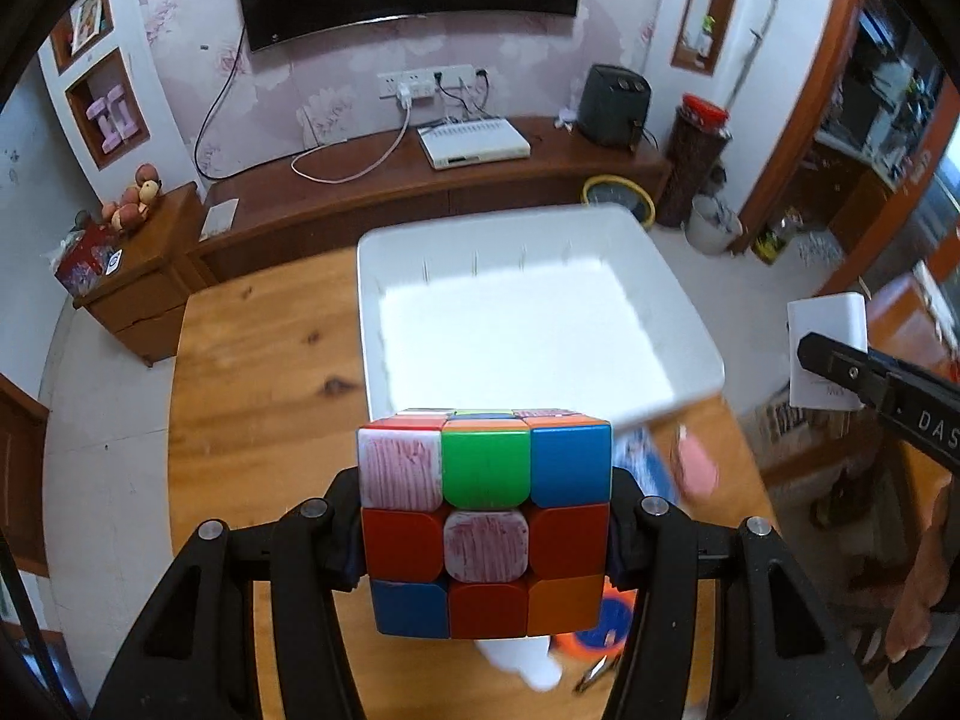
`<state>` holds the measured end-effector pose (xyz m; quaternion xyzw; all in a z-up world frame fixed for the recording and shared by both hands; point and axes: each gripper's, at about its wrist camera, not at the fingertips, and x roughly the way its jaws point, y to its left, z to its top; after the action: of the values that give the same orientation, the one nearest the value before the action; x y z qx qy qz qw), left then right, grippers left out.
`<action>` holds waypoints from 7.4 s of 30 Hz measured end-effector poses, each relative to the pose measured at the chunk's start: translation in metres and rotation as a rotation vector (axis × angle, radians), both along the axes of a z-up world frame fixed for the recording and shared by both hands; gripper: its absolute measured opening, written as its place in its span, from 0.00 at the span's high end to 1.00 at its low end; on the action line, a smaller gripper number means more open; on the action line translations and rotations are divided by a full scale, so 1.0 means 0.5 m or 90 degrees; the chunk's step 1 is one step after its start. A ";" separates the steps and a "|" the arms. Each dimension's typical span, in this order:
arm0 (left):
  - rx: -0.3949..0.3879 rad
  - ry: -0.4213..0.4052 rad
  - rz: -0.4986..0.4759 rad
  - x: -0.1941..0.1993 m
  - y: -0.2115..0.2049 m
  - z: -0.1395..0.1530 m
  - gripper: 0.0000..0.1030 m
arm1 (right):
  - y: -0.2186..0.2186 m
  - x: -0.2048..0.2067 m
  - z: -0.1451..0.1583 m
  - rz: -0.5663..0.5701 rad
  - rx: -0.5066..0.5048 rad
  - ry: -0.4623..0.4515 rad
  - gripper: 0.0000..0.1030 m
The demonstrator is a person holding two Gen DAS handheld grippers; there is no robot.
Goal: Organize rigid objects
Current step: 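Carry the cube and charger into the white bin and open both tools, then withdraw both tools from the bin back over the table, then grasp the white scraper with the left tool while the right tool grasps the beige power bank, then carry the scraper and power bank into the white bin and release them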
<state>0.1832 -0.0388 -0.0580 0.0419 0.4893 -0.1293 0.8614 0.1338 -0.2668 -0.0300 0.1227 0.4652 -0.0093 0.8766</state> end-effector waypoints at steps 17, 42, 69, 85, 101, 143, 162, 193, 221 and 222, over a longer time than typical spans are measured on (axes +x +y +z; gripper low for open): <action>-0.037 0.121 0.045 0.227 -0.085 -0.263 0.42 | -0.010 0.275 -0.271 0.014 0.038 0.180 0.73; 0.011 0.177 0.062 0.207 -0.079 -0.294 0.11 | 0.040 0.211 -0.331 0.062 -0.014 0.196 0.31; -0.041 0.009 0.002 -0.121 0.025 0.088 0.08 | 0.046 -0.120 0.049 0.061 -0.078 -0.050 0.28; -0.082 0.040 0.046 -0.273 0.107 0.078 0.08 | 0.076 -0.298 0.058 0.072 -0.090 -0.094 0.22; -0.087 -0.005 0.040 -0.323 0.127 -0.014 0.08 | 0.083 -0.348 0.003 0.073 -0.096 -0.103 0.22; -0.045 0.142 0.120 -0.269 0.060 -0.318 0.08 | 0.150 -0.345 -0.333 0.219 -0.141 -0.075 0.22; -0.068 0.211 0.227 -0.269 0.061 -0.407 0.08 | 0.136 -0.328 -0.425 0.364 -0.152 -0.093 0.25; -0.066 0.299 0.340 -0.158 0.041 -0.395 0.07 | 0.123 -0.332 -0.434 0.354 -0.138 -0.094 0.38; -0.119 0.260 0.270 -0.264 0.102 -0.338 0.42 | 0.119 -0.344 -0.400 0.329 -0.146 -0.115 0.38; -0.119 0.250 0.261 -0.246 0.093 -0.319 0.42 | 0.120 -0.345 -0.396 0.327 -0.149 -0.118 0.38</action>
<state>0.0601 0.0076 -0.2174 -0.1633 0.6308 -0.0024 0.7586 -0.0389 -0.2067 -0.2280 -0.1009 0.3946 0.1704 0.8972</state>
